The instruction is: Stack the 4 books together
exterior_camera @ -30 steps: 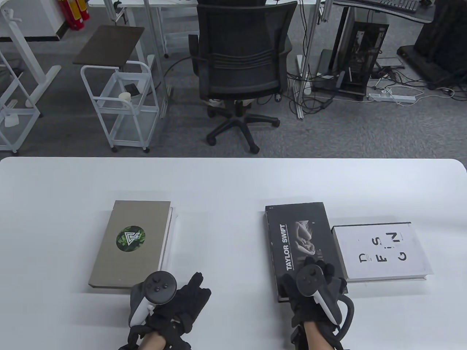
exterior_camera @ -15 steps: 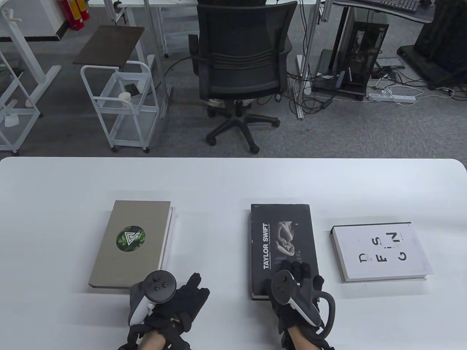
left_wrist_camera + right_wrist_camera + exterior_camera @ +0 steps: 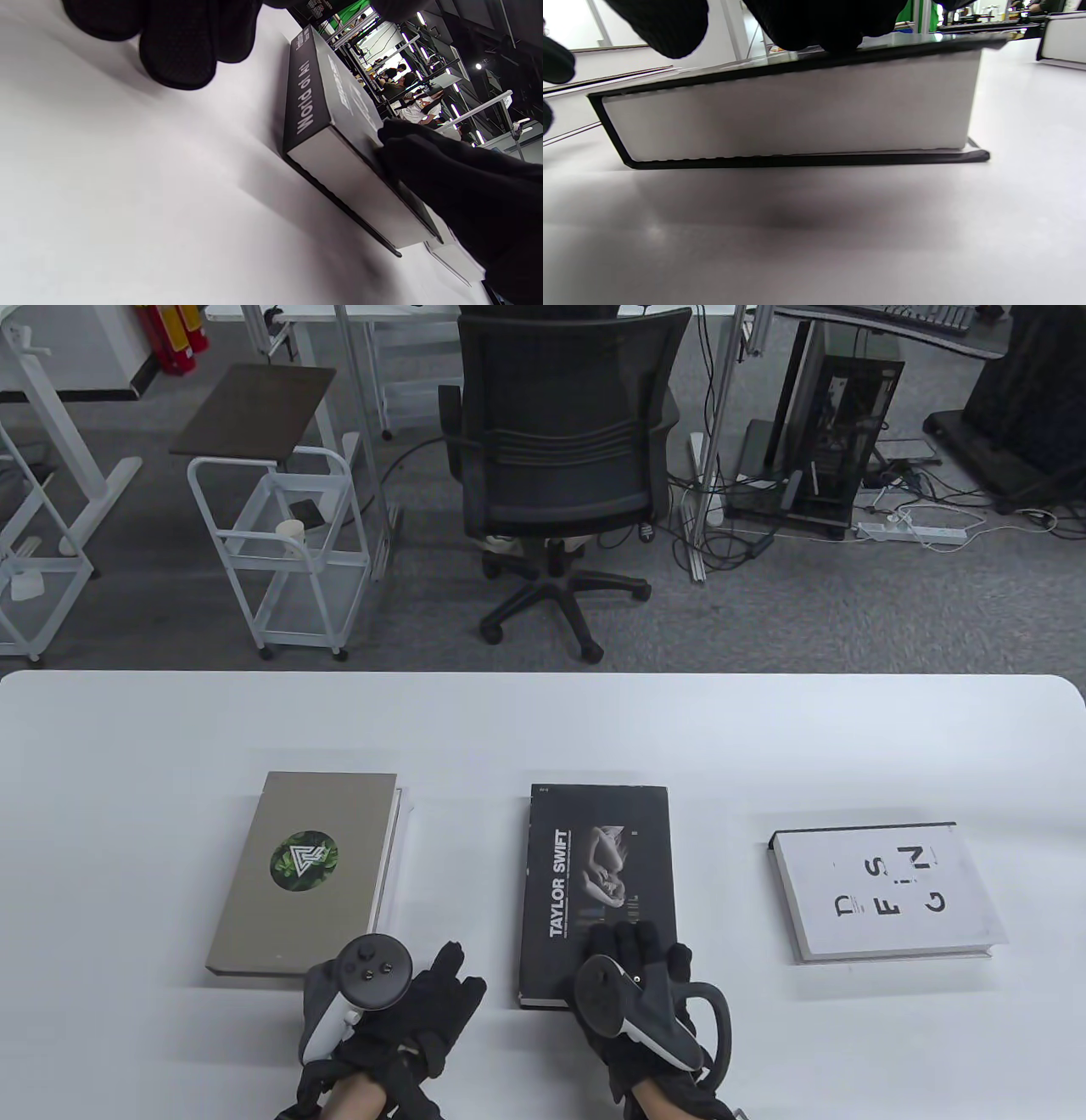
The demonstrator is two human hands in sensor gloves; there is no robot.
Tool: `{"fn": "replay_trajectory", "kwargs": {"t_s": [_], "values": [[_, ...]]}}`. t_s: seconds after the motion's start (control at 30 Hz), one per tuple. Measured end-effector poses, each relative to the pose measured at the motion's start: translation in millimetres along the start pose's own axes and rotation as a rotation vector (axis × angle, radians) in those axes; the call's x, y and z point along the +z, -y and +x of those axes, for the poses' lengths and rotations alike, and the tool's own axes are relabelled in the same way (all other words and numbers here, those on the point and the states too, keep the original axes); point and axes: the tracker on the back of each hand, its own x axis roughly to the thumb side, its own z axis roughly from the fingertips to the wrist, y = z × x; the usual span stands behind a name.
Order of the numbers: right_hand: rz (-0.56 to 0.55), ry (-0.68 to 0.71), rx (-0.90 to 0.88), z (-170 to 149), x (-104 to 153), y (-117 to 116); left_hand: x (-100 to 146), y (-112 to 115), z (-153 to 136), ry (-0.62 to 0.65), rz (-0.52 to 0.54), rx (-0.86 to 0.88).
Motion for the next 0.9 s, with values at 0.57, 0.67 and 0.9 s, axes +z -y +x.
{"fn": "replay_trajectory", "kwargs": {"t_s": [0.57,0.67,0.9], "values": [[-0.023,0.109,-0.031,11.4,8.2,12.7,-1.3,1.7,-0.9,-0.033,-0.026,-0.025],[-0.032,0.120,-0.020,13.9,9.6,13.8,-1.1,1.9,-0.7,-0.033,-0.032,-0.024],[-0.025,0.159,0.002,17.3,12.0,17.4,-1.4,2.0,-0.5,-0.033,-0.035,-0.028]]}}
